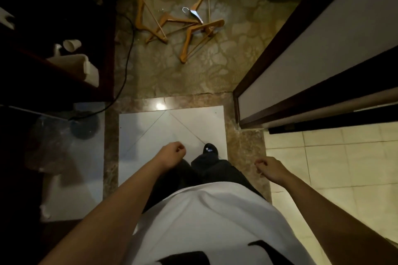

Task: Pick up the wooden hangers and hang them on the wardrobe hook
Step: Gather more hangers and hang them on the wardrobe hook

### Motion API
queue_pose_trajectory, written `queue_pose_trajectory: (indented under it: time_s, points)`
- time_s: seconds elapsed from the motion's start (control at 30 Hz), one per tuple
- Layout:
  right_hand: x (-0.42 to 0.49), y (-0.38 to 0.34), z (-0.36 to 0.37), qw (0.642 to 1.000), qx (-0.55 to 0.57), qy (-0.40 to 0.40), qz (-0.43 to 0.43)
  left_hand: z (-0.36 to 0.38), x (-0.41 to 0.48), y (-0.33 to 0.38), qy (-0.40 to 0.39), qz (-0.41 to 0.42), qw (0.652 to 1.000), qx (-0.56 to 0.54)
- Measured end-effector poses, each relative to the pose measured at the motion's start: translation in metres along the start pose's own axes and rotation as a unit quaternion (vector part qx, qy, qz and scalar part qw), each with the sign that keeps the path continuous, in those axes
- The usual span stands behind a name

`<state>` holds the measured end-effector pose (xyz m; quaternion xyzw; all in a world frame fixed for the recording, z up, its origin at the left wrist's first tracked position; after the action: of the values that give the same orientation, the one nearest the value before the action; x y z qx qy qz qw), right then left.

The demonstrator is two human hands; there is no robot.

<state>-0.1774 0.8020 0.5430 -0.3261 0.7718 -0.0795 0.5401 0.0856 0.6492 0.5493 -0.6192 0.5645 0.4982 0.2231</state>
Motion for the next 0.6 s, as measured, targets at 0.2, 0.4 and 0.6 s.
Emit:
queue_pose_trajectory:
  time_s: [0.2,0.4,0.6]
  points:
    - [0.052,-0.048,-0.051,1.0,-0.005,-0.017,-0.008,-0.055,0.037,0.09,-0.007,0.036,0.999,-0.037]
    - [0.14,-0.14,-0.069,0.997,-0.038,-0.055,-0.043,-0.134,0.094,0.066,0.002,-0.037,0.998,-0.059]
    - [0.217,-0.283,-0.076,0.99,-0.058,-0.085,-0.102,-0.233,0.134,0.014,0.01,-0.138,0.988,-0.075]
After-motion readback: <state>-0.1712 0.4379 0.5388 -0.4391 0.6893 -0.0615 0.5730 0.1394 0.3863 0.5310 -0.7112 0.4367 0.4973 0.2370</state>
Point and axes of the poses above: each hand's wrist, its own x-axis towards the middle knuckle, its own z-axis out of the palm, y = z × x, the point moved 4 cm from there along x, towards the middle knuckle, and after that the axes turned 12 degrees about -z, right-handed, at the moved point
